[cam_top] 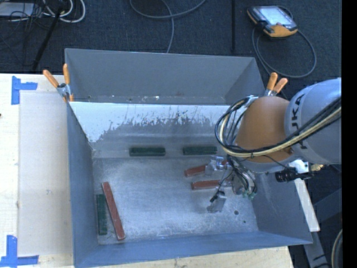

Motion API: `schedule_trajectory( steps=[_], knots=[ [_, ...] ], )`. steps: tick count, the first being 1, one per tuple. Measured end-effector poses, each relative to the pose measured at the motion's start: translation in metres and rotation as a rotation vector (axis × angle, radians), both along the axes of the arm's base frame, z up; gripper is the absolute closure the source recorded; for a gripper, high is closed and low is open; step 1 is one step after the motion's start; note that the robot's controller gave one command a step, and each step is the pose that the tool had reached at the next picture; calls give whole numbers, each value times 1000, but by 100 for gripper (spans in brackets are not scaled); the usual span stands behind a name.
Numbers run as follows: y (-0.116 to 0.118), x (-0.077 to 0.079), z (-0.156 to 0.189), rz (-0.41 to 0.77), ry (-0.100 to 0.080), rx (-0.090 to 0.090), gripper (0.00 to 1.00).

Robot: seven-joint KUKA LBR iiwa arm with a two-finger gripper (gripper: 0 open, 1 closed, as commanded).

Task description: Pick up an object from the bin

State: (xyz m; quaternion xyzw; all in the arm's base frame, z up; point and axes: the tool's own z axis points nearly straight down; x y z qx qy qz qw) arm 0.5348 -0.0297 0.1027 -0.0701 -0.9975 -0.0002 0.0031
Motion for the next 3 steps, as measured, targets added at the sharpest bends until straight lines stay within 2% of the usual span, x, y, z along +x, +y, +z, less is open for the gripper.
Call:
schedule_trajectory(
  steps=[1, 2, 3],
  knots=[
    [-7, 22, -33, -240, -5, -1, 100],
    [-7, 22, -33, -239, -5, -1, 100],
    [-1, 48, 141, -180, -14, 0, 100]
  ],
)
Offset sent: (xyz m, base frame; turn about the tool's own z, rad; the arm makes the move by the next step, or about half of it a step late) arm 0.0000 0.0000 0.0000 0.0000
